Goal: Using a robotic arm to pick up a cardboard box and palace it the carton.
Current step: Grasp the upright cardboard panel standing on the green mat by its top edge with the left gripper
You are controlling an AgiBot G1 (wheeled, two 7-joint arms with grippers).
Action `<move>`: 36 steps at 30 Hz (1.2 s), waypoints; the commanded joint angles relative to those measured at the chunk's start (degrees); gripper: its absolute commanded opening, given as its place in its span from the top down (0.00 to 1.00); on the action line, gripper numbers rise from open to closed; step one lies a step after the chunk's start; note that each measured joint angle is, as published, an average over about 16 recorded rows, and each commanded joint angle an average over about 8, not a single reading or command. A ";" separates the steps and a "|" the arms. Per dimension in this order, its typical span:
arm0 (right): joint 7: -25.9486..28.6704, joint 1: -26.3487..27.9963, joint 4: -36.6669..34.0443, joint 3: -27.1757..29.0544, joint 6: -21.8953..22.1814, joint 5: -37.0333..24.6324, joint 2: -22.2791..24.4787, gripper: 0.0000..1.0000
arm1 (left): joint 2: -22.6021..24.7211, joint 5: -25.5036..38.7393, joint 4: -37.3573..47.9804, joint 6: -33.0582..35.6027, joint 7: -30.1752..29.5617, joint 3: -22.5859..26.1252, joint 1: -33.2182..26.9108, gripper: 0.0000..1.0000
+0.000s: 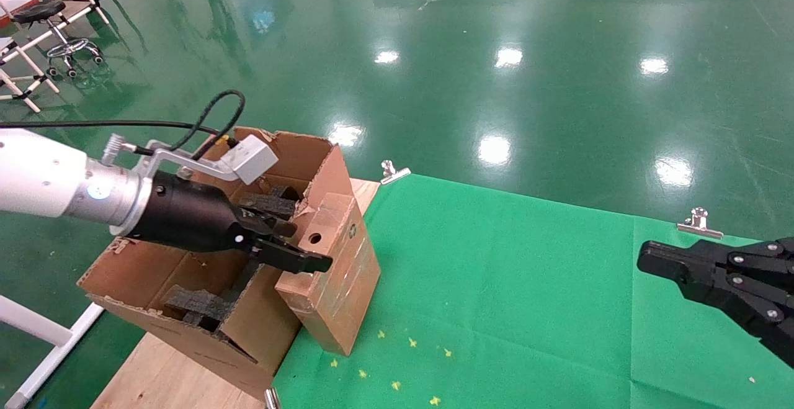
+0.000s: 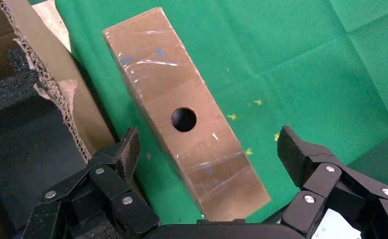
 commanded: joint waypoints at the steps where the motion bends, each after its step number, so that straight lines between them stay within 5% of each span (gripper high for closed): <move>1: 0.00 0.00 0.00 0.00 0.00 0.00 0.00 1.00 | 0.77 0.29 0.55 0.14 -0.11 0.42 -0.02 0.00; 3: 0.00 0.00 0.00 0.00 0.00 0.00 0.00 0.89 | 1.37 0.87 0.83 0.29 -0.27 0.90 -0.15 0.00; 10: 0.00 0.00 0.00 0.00 0.00 0.00 0.00 0.03 | 3.45 3.16 1.58 0.96 -0.82 2.69 -1.10 0.02; 17: 0.00 -0.01 -0.01 0.00 0.01 0.00 0.01 0.00 | 4.82 4.89 1.73 1.27 -0.63 3.97 -2.01 0.84; 19: 0.00 -0.02 -0.02 0.00 0.02 0.00 0.01 0.00 | 4.97 5.14 1.72 1.32 -0.59 4.13 -2.15 1.00; 36: 0.00 -0.02 -0.02 0.00 0.02 0.01 0.01 0.00 | 4.61 4.64 1.69 1.25 -0.62 3.77 -1.86 1.00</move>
